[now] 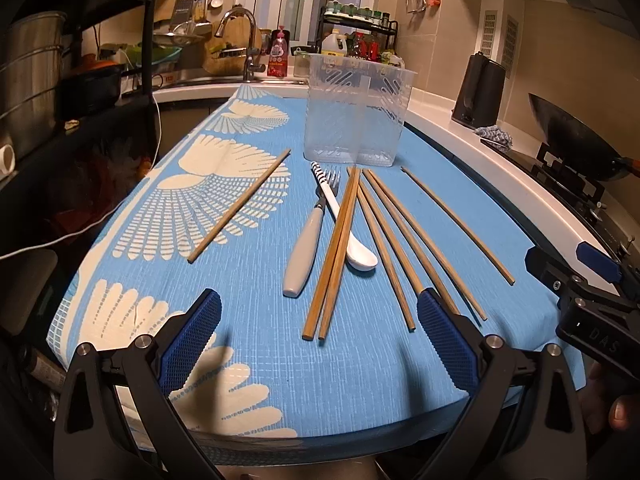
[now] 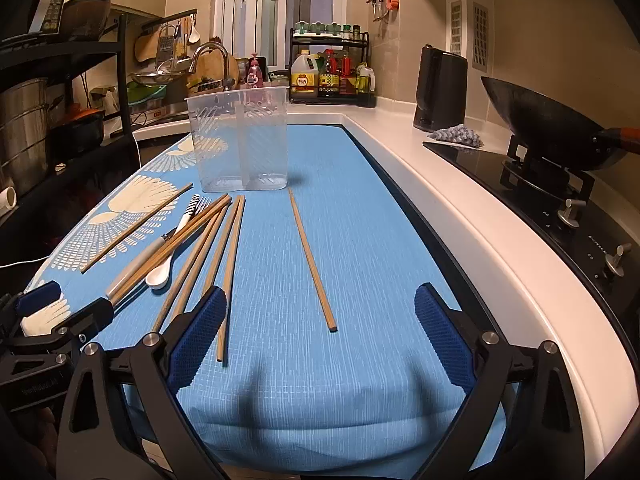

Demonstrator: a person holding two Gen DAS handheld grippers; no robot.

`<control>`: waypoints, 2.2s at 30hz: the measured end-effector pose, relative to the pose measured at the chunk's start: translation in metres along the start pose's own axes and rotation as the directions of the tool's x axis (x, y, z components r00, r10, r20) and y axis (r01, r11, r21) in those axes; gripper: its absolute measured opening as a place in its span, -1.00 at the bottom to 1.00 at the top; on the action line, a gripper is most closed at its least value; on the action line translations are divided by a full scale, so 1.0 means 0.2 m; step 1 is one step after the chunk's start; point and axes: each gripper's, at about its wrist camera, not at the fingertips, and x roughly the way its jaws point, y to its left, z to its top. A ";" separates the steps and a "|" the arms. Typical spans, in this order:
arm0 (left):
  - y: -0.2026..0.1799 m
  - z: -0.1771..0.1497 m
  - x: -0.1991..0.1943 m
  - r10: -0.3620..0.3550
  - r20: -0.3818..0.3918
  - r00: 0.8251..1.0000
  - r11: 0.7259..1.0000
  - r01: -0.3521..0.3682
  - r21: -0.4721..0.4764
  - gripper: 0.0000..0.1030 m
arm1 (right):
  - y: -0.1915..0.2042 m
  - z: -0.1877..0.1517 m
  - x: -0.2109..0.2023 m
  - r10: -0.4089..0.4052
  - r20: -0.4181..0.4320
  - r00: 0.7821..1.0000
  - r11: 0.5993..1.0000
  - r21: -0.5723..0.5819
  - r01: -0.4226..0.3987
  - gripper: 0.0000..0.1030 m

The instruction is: Organize utensils

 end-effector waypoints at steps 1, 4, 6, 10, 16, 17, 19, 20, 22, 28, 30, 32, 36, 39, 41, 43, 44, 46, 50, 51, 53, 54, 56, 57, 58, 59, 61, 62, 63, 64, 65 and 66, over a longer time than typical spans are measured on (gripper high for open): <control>0.00 0.00 0.00 0.000 -0.002 1.000 1.000 0.000 -0.002 0.85 | 0.00 0.00 0.00 0.002 -0.001 1.000 1.000 -0.004 -0.002 0.78; 0.00 0.00 0.00 0.000 -0.004 1.000 1.000 0.000 -0.012 0.84 | 0.01 0.00 0.01 0.008 -0.010 1.000 1.000 -0.007 -0.008 0.76; 0.00 0.00 0.00 -0.001 -0.007 1.000 1.000 0.001 -0.014 0.83 | 0.00 0.01 0.02 0.005 -0.016 1.000 1.000 -0.004 -0.006 0.76; -0.02 0.01 0.00 0.003 -0.004 1.000 1.000 -0.003 -0.003 0.77 | -0.03 0.02 0.06 0.002 -0.029 1.000 1.000 0.009 -0.002 0.69; 0.00 0.02 0.05 0.015 -0.016 1.000 1.000 -0.015 -0.008 0.58 | -0.07 0.02 0.17 0.006 -0.080 0.997 1.000 0.021 -0.004 0.43; 0.01 0.03 0.06 0.022 -0.022 1.000 1.000 -0.022 -0.013 0.49 | -0.08 0.02 0.19 0.006 -0.093 0.996 1.000 0.024 -0.004 0.40; 0.04 0.04 0.09 0.042 -0.025 0.999 0.999 -0.043 -0.026 0.38 | -0.10 0.01 0.23 0.010 -0.115 0.993 1.000 0.029 -0.007 0.27; 0.06 0.05 0.10 0.056 -0.022 0.998 0.998 -0.057 -0.033 0.32 | -0.10 0.00 0.25 0.012 -0.122 0.992 1.000 0.029 -0.008 0.24; 0.11 0.07 0.13 0.092 -0.016 0.996 0.995 -0.093 -0.045 0.26 | -0.11 -0.01 0.29 0.018 -0.145 0.989 0.999 0.029 -0.014 0.13; 0.27 0.12 0.23 0.198 -0.048 0.979 0.975 -0.202 -0.095 -0.04 | -0.13 -0.03 0.36 0.037 -0.182 0.983 0.999 0.042 -0.030 -0.02; 0.30 0.13 0.27 0.208 -0.076 0.975 0.972 -0.215 -0.097 -0.19 | -0.12 -0.03 0.37 0.039 -0.184 0.982 0.999 0.032 -0.034 -0.03; 0.30 0.13 0.28 0.218 -0.077 0.973 0.971 -0.224 -0.079 -0.26 | -0.12 -0.02 0.37 0.043 -0.187 0.981 0.999 0.028 -0.039 -0.05; 0.29 0.13 0.28 0.232 -0.078 0.970 0.970 -0.236 -0.050 -0.49 | -0.10 -0.02 0.37 0.065 -0.190 0.980 0.998 0.012 -0.064 -0.29; 0.27 0.13 0.27 0.224 -0.081 0.971 0.974 -0.227 -0.025 -0.84 | -0.07 -0.02 0.36 0.076 -0.188 0.979 0.997 -0.004 -0.078 -0.49; 0.24 0.11 0.25 0.215 -0.083 0.973 0.976 -0.216 -0.004 -0.87 | -0.05 -0.02 0.35 0.087 -0.192 0.977 0.996 -0.018 -0.092 -0.63; 0.21 0.10 0.23 0.190 -0.090 0.978 0.982 -0.189 0.022 -0.88 | -0.04 -0.02 0.35 0.095 -0.201 0.975 0.994 -0.026 -0.102 -0.70; 0.21 0.09 0.22 0.178 -0.095 0.979 0.984 -0.176 0.025 -0.89 | -0.03 -0.02 0.35 0.099 -0.206 0.974 0.994 -0.025 -0.106 -0.70; 0.21 0.09 0.21 0.161 -0.100 0.982 0.987 -0.161 0.014 -0.88 | -0.03 -0.02 0.35 0.097 -0.205 0.974 0.994 -0.024 -0.104 -0.70; 0.23 0.09 0.22 0.141 -0.090 0.986 0.989 -0.143 -0.025 -0.87 | -0.02 -0.04 0.34 0.078 -0.182 0.980 0.995 -0.042 -0.087 -0.68; 0.23 0.09 0.23 0.138 -0.087 0.987 0.990 -0.141 -0.022 -0.87 | -0.02 -0.04 0.34 0.075 -0.178 0.981 0.995 -0.048 -0.085 -0.68; 0.22 0.09 0.24 0.138 -0.077 0.987 0.990 -0.139 -0.008 -0.87 | -0.02 -0.04 0.35 0.079 -0.176 0.981 0.995 -0.044 -0.088 -0.68; 0.21 0.09 0.25 0.139 -0.073 0.988 0.990 -0.139 -0.004 -0.87 | -0.03 -0.03 0.35 0.086 -0.177 0.981 0.995 -0.035 -0.093 -0.68; 0.21 0.09 0.25 0.142 -0.063 0.988 0.990 -0.143 0.002 -0.87 | -0.04 -0.03 0.36 0.099 -0.177 0.979 0.995 -0.015 -0.103 -0.68; 0.20 0.09 0.26 0.145 -0.061 0.988 0.989 -0.145 0.003 -0.87 | -0.05 -0.03 0.36 0.104 -0.177 0.979 0.994 -0.007 -0.107 -0.68; 0.20 0.10 0.26 0.146 -0.057 0.988 0.989 -0.146 0.004 -0.87 | -0.05 -0.03 0.36 0.106 -0.177 0.978 0.994 -0.002 -0.108 -0.68; 0.20 0.10 0.26 0.148 -0.055 0.988 0.989 -0.148 0.005 -0.87 | -0.05 -0.03 0.36 0.107 -0.178 0.978 0.994 -0.002 -0.109 -0.68; 0.20 0.10 0.26 0.150 -0.053 0.987 0.989 -0.150 0.004 -0.87 | -0.05 -0.02 0.36 0.106 -0.181 0.978 0.994 -0.005 -0.109 -0.68; 0.20 0.10 0.27 0.151 -0.052 0.987 0.989 -0.151 0.002 -0.87 | -0.05 -0.02 0.37 0.108 -0.184 0.977 0.994 -0.003 -0.110 -0.68; 0.20 0.10 0.27 0.152 -0.052 0.987 0.988 -0.152 0.002 -0.87 | -0.05 -0.02 0.37 0.109 -0.189 0.976 0.994 -0.001 -0.111 -0.68; 0.20 0.10 0.27 0.154 -0.052 0.987 0.988 -0.154 0.002 -0.88 | -0.05 -0.02 0.37 0.111 -0.194 0.975 0.994 0.001 -0.113 -0.68; 0.20 0.10 0.27 0.156 -0.053 0.986 0.988 -0.156 0.003 -0.88 | -0.05 -0.01 0.37 0.113 -0.197 0.974 0.993 0.003 -0.114 -0.69; 0.20 0.10 0.27 0.157 -0.053 0.986 0.988 -0.157 0.005 -0.88 | -0.05 -0.01 0.37 0.115 -0.200 0.973 0.993 0.004 -0.116 -0.71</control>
